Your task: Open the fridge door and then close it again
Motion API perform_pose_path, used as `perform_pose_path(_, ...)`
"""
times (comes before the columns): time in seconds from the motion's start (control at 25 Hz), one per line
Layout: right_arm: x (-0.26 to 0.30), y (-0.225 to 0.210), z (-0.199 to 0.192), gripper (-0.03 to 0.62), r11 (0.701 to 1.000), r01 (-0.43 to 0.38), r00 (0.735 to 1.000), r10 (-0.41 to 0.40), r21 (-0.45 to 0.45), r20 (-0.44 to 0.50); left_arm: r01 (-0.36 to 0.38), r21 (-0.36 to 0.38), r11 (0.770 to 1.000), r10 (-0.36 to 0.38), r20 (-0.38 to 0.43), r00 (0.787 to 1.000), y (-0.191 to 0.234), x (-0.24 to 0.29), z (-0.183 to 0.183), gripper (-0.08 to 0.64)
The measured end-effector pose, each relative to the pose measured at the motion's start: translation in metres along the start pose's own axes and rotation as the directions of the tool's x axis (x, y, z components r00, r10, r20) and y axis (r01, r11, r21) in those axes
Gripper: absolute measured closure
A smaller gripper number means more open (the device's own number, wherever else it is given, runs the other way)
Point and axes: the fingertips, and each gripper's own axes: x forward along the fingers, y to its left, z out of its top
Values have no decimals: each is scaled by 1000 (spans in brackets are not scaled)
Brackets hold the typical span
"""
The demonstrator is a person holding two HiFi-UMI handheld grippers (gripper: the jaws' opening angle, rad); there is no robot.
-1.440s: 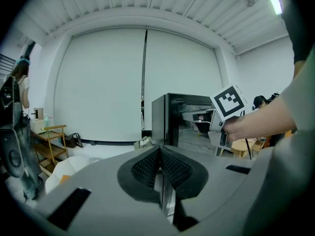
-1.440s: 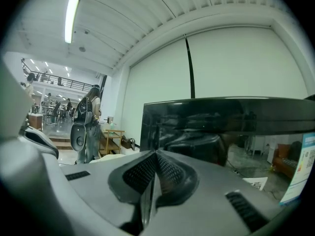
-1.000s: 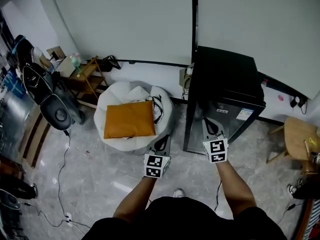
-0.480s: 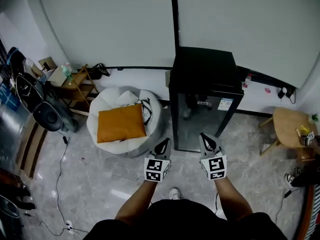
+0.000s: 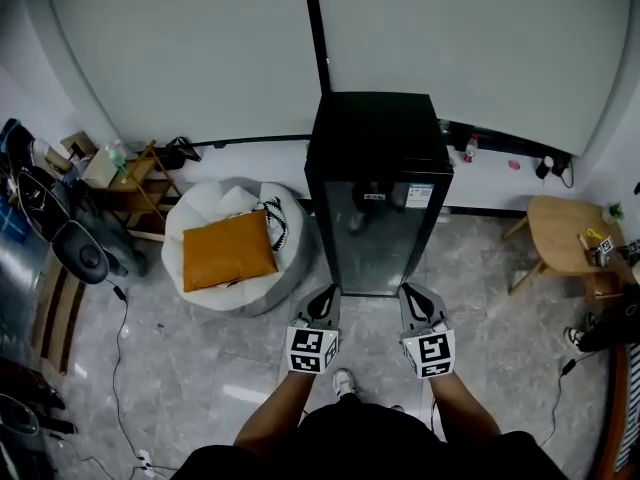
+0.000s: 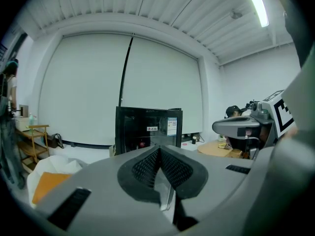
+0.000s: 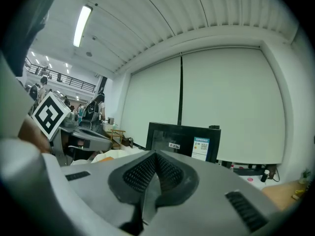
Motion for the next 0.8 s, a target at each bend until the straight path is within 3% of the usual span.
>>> perform_pose_path(0.8,-40,6,15,575,999,-43,997,41,33,63,-41,-13,999,42,12,999,-40,-33,5,540)
